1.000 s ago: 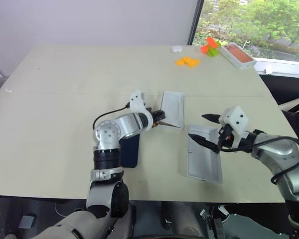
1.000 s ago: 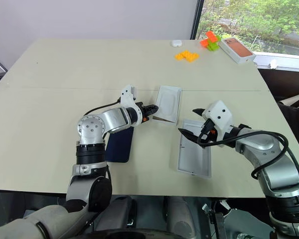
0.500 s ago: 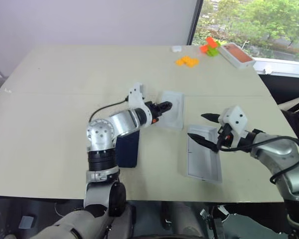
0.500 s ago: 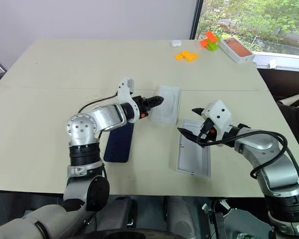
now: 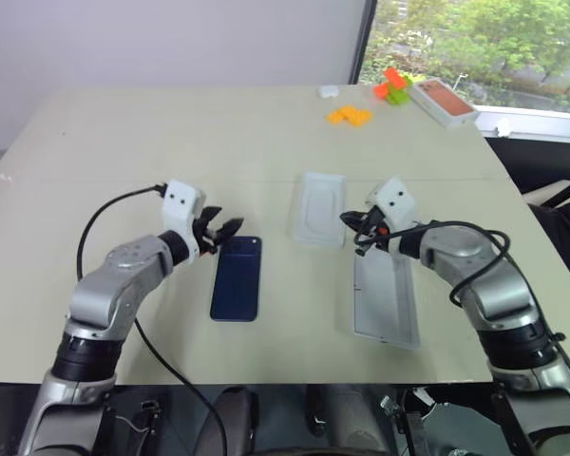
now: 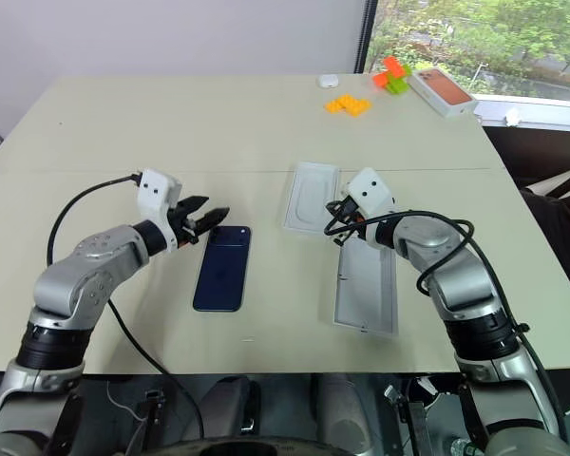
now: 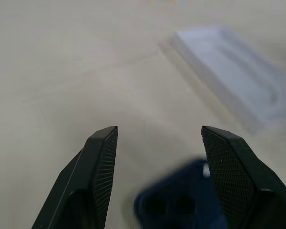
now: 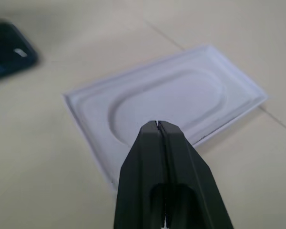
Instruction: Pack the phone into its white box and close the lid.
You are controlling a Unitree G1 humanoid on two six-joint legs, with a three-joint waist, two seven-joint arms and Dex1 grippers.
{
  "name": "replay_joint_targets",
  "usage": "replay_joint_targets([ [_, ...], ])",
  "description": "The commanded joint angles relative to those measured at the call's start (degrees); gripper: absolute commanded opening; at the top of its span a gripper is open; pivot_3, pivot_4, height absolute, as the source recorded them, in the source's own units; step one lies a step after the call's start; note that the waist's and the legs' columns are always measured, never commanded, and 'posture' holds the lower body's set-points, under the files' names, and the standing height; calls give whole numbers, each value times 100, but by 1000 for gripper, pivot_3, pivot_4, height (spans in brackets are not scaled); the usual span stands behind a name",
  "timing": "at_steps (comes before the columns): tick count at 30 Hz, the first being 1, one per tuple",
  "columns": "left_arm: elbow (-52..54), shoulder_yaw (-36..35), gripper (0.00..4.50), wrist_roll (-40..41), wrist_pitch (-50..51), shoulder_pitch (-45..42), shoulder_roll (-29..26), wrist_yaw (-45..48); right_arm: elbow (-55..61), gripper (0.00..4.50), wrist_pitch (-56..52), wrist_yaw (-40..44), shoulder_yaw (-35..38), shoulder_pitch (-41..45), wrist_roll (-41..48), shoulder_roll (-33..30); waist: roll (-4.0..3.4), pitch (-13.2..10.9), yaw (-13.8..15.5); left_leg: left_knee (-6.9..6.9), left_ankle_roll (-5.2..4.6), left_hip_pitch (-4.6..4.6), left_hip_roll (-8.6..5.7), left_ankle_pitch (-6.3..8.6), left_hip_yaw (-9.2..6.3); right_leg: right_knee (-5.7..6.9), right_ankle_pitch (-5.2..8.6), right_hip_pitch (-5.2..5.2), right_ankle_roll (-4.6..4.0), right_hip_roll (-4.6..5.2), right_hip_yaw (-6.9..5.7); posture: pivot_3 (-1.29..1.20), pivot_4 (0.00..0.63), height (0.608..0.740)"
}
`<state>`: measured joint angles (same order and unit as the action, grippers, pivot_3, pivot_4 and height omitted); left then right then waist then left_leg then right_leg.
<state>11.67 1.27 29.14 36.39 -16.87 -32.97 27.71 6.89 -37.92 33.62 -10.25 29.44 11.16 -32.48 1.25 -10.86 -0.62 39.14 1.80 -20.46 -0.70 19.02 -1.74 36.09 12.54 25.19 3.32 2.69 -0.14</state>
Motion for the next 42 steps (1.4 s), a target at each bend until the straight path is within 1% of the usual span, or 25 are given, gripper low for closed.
replay_joint_targets([
  [1,360,-85,2959,166,-308,250,-29,632,-614,44,205,-56,-443,523,-435,340,0,0,-1,1,-3,-2,1,1,1,0,0,2,0,0,0,0,150,740],
  [6,636,-5,2959,96,-404,542,-140,1115,-1332,44,82,23,-641,984,-661,631,-1,-1,-9,1,-10,-5,3,5,0,0,-1,5,0,2,-1,0,150,740],
  [9,864,-87,2959,197,-370,672,-77,1198,-1760,44,-55,230,-803,1208,-769,680,-1,-1,-10,0,-13,-5,2,7,3,0,-1,5,0,4,-1,0,150,740],
  [15,998,-200,2959,230,-262,802,-25,1137,-1812,44,-238,549,-925,1224,-895,657,-2,0,-16,0,-15,2,10,8,2,3,-1,2,0,0,-1,0,150,740],
  [18,1019,-244,2959,199,-262,847,-19,1083,-1701,44,-63,587,-870,1173,-961,649,-2,0,-18,0,-15,5,10,8,2,3,-1,-1,0,-3,-1,0,150,740],
  [22,934,-499,2959,213,-252,912,-30,985,-1037,44,-239,941,-843,986,-841,453,-2,0,-15,0,-15,2,11,8,1,3,-1,2,0,-3,-2,0,150,740],
  [25,885,-635,2959,218,-242,942,-44,993,-818,44,-390,1145,-903,884,-823,350,-2,0,-14,0,-17,-1,11,10,2,2,-1,3,0,-2,-2,0,150,740],
  [30,683,-817,2959,124,-314,888,-121,1010,-423,44,-104,1720,-1183,595,-854,3,-2,0,-12,0,-17,2,10,10,2,2,-1,2,0,-4,-4,0,150,740],
  [35,564,-964,2959,102,-337,879,-183,1022,-208,44,141,1948,-1193,467,-863,-146,-2,0,-17,0,-17,4,11,10,3,2,-1,1,1,-5,-6,0,150,740],
  [38,537,-1096,2959,107,-371,926,-187,972,-238,44,532,1787,-1053,505,-971,-96,-2,0,-18,0,-17,3,11,10,3,2,-1,2,1,-4,-6,0,150,740],
  [40,561,-1310,2959,209,-316,977,-180,920,-9,44,841,1739,-765,548,-787,2,-2,0,-20,0,-17,3,13,10,2,2,-1,3,1,-4,-6,0,150,740],
  [42,599,-1540,2959,288,-239,1053,-206,862,367,44,928,1834,-574,510,-582,-28,-4,-2,-21,0,-17,1,16,10,3,2,-1,5,0,-4,-6,0,150,740],
])
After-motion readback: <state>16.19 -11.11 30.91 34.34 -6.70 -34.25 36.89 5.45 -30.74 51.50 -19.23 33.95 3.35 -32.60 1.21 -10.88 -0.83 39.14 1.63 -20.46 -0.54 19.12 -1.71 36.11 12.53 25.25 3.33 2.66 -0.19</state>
